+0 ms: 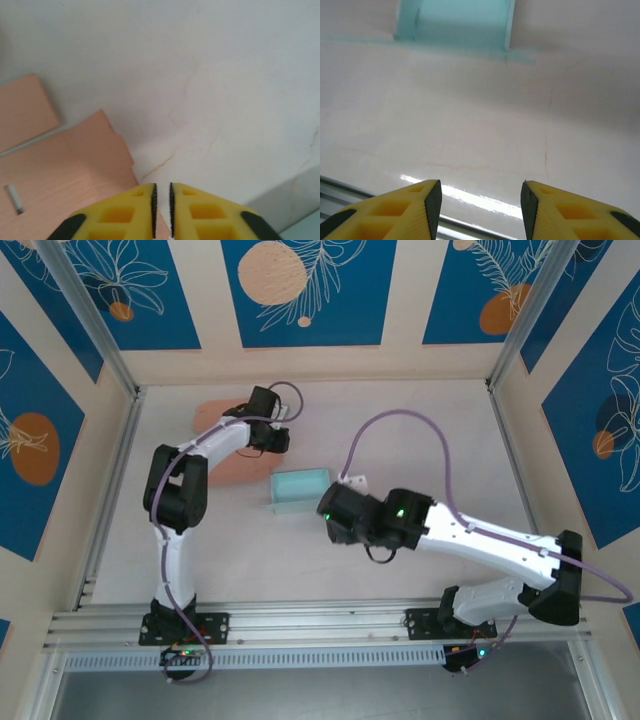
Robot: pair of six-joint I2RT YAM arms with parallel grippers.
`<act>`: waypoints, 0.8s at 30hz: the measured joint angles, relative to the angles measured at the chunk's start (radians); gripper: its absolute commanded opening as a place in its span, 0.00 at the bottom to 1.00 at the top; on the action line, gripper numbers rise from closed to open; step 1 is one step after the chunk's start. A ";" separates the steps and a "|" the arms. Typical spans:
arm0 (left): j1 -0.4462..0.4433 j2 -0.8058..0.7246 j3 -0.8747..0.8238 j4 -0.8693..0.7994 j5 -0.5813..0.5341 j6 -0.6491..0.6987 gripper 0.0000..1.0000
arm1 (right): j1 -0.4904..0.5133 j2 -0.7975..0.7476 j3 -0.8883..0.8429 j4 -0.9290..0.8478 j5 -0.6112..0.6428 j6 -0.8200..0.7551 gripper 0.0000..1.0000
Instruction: Fold the paper box
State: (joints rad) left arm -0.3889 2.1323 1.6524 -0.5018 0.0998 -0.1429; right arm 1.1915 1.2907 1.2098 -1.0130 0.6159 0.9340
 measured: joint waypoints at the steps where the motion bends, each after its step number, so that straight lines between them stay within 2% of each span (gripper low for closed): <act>1: -0.006 0.009 0.000 -0.011 0.000 0.003 0.15 | 0.020 0.021 -0.016 0.001 0.002 0.028 0.47; 4: -0.023 0.016 -0.005 -0.037 0.000 0.013 0.15 | 0.027 0.109 -0.020 0.028 0.006 0.071 0.46; 9: -0.035 0.006 -0.043 -0.039 0.000 0.024 0.15 | -0.022 0.221 -0.019 0.138 -0.027 0.076 0.46; 17: -0.035 -0.043 -0.160 -0.037 0.014 0.019 0.14 | -0.160 0.296 -0.034 0.271 -0.087 0.041 0.45; 24: -0.040 -0.156 -0.329 0.037 0.097 -0.048 0.14 | -0.317 0.305 -0.036 0.354 -0.142 -0.053 0.45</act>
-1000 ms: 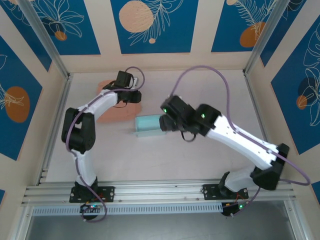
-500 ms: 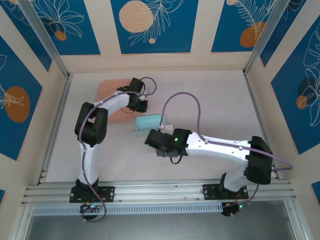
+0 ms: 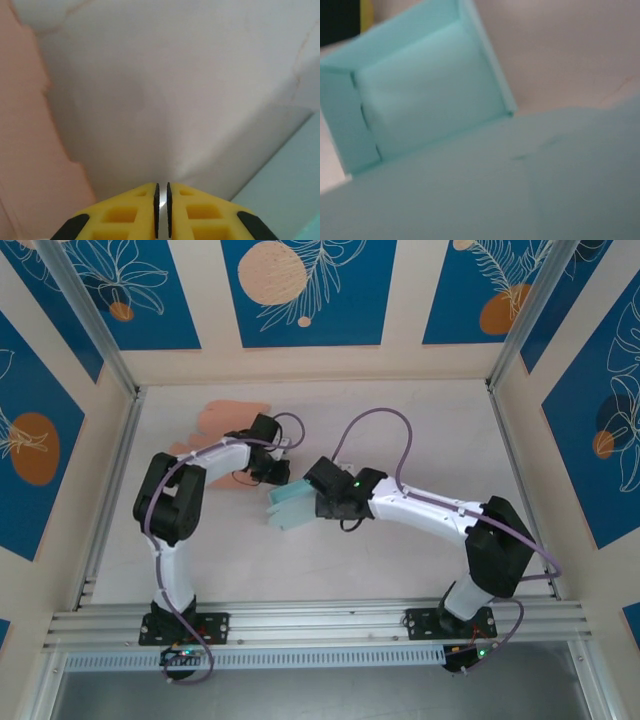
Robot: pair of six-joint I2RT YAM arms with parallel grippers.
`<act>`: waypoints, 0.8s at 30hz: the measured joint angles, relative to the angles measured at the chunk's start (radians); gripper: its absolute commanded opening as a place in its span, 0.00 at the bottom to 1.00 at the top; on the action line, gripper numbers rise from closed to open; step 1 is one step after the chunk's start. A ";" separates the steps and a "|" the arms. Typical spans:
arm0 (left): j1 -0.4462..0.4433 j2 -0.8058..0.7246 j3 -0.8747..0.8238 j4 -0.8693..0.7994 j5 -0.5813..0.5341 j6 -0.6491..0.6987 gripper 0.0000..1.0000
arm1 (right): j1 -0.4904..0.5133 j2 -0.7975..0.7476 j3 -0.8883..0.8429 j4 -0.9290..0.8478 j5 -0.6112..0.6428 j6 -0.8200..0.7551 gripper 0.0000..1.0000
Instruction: Fold the paper box
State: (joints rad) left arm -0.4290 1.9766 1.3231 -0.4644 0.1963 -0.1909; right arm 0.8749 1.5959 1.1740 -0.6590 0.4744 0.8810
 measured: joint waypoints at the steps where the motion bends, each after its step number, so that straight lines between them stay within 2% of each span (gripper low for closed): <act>1: -0.002 -0.018 -0.033 0.019 0.013 -0.015 0.14 | -0.020 0.006 0.002 0.010 -0.008 -0.014 0.45; 11: -0.034 -0.257 -0.442 0.311 0.118 -0.269 0.17 | -0.221 0.063 0.034 0.045 -0.086 -0.154 0.45; 18: -0.168 -0.322 -0.611 0.551 0.155 -0.484 0.17 | -0.352 0.069 0.078 0.060 -0.152 -0.229 0.46; 20: -0.190 -0.359 -0.642 0.577 0.154 -0.510 0.22 | -0.383 0.062 0.083 0.041 -0.145 -0.240 0.46; 24: -0.190 -0.522 -0.657 0.507 0.083 -0.479 0.42 | -0.432 -0.024 0.058 -0.049 -0.076 -0.235 0.49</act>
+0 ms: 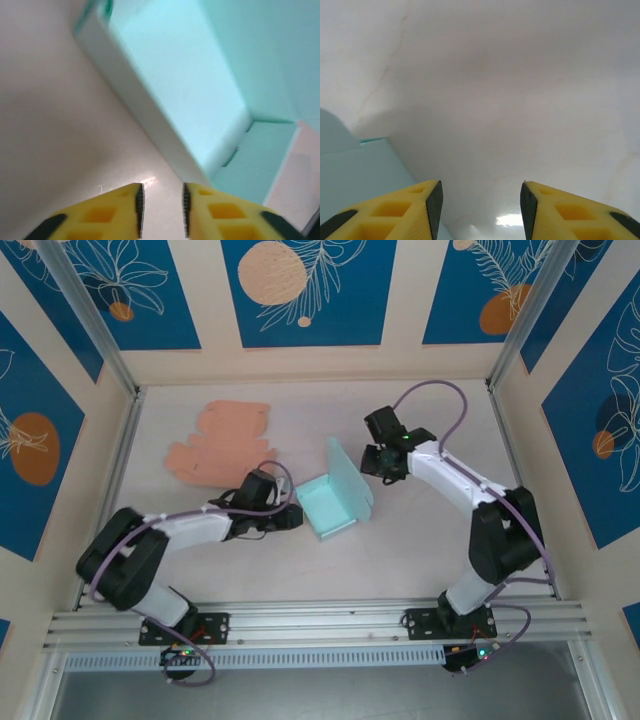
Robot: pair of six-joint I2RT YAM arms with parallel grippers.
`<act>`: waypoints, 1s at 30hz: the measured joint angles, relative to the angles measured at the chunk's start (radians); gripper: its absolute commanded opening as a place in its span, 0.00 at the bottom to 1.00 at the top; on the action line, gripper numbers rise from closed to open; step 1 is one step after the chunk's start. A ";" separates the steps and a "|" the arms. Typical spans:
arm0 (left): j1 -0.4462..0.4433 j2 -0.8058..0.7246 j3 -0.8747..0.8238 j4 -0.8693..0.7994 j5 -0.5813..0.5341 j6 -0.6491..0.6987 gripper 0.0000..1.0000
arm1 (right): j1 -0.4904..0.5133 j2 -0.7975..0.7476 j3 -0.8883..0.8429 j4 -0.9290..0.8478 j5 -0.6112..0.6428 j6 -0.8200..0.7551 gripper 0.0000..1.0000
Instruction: Fold the paper box
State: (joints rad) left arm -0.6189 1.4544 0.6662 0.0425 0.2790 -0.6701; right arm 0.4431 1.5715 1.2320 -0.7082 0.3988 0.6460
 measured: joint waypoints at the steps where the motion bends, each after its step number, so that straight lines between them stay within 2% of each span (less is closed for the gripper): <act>1: 0.004 -0.044 0.008 -0.024 -0.031 0.022 0.44 | -0.004 -0.039 -0.017 -0.019 0.016 0.010 0.49; 4: 0.033 -0.130 0.071 -0.092 -0.117 0.111 0.47 | 0.005 -0.199 -0.090 -0.087 0.062 0.062 0.53; 6: 0.077 -0.124 0.133 -0.112 -0.142 0.180 0.48 | 0.044 -0.311 -0.152 -0.124 0.095 0.124 0.57; 8: 0.122 -0.076 0.197 -0.123 -0.145 0.237 0.49 | 0.114 -0.402 -0.215 -0.166 0.119 0.192 0.60; 11: 0.166 0.059 0.306 -0.137 -0.137 0.293 0.47 | 0.272 -0.485 -0.298 -0.225 0.157 0.327 0.68; 13: 0.178 0.154 0.364 -0.140 -0.127 0.311 0.40 | 0.390 -0.502 -0.339 -0.244 0.179 0.419 0.73; 15: 0.180 0.245 0.404 -0.136 -0.119 0.315 0.36 | 0.498 -0.493 -0.376 -0.230 0.184 0.505 0.83; 20: 0.180 0.375 0.426 -0.136 -0.114 0.308 0.33 | 0.653 -0.364 -0.405 -0.093 0.177 0.612 0.95; 25: 0.175 0.412 0.421 -0.124 -0.084 0.302 0.31 | 0.646 -0.229 -0.403 0.077 0.145 0.624 0.97; 30: 0.162 0.412 0.365 -0.051 -0.045 0.282 0.30 | 0.524 -0.148 -0.405 0.251 0.045 0.594 0.97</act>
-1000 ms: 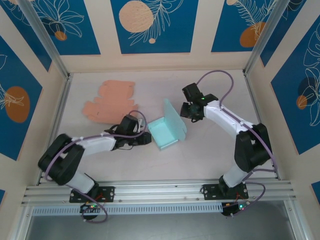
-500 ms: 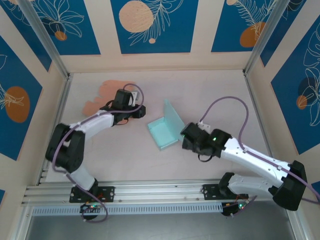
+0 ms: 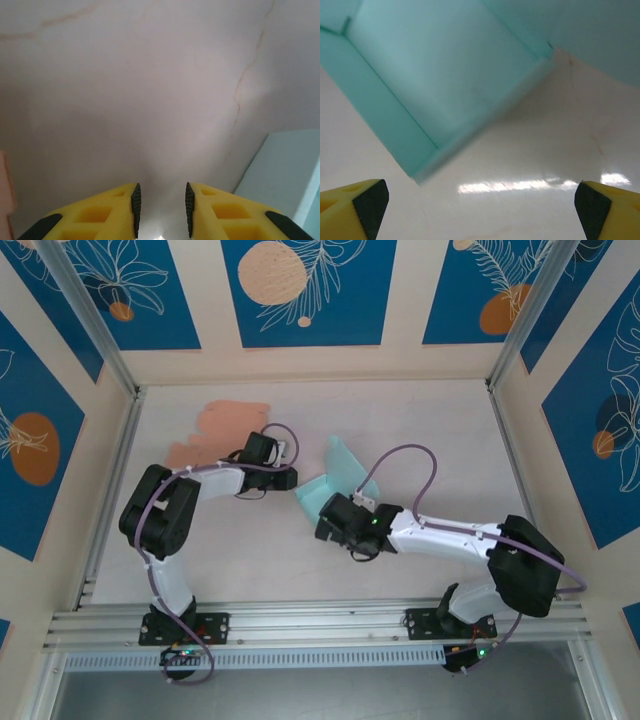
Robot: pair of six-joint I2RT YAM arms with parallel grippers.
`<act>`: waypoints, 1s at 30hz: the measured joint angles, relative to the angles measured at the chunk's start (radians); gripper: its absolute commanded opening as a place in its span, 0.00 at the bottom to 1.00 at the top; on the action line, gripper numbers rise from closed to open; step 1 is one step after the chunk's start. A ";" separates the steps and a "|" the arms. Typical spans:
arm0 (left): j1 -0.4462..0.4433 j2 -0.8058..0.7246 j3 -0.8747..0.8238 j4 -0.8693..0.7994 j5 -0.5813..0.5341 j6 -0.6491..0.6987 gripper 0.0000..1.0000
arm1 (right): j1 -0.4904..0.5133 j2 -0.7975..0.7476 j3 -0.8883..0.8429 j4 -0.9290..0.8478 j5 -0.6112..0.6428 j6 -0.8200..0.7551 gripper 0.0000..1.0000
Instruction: Fold the paper box
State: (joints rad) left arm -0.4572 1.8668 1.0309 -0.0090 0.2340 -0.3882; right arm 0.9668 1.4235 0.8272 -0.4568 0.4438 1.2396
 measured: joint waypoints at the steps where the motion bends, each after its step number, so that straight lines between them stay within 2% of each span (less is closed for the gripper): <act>1: -0.003 0.000 -0.018 0.013 0.005 -0.006 0.30 | -0.018 0.005 0.000 0.023 -0.011 -0.006 0.97; 11: -0.019 -0.082 -0.214 0.227 0.025 -0.079 0.29 | -0.158 0.153 0.082 0.089 -0.126 -0.136 0.98; 18: -0.055 -0.158 -0.332 0.301 0.019 -0.152 0.29 | -0.226 0.213 0.132 0.084 -0.167 -0.282 0.97; 25: -0.111 -0.301 -0.460 0.258 -0.060 -0.244 0.30 | -0.300 0.295 0.237 0.072 -0.213 -0.431 0.98; 30: -0.115 -0.435 -0.538 0.182 -0.151 -0.298 0.37 | -0.315 0.295 0.259 0.027 -0.212 -0.493 0.98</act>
State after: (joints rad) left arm -0.5720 1.4319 0.4931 0.1726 0.0830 -0.6857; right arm 0.6518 1.7184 1.0866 -0.4297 0.2321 0.7464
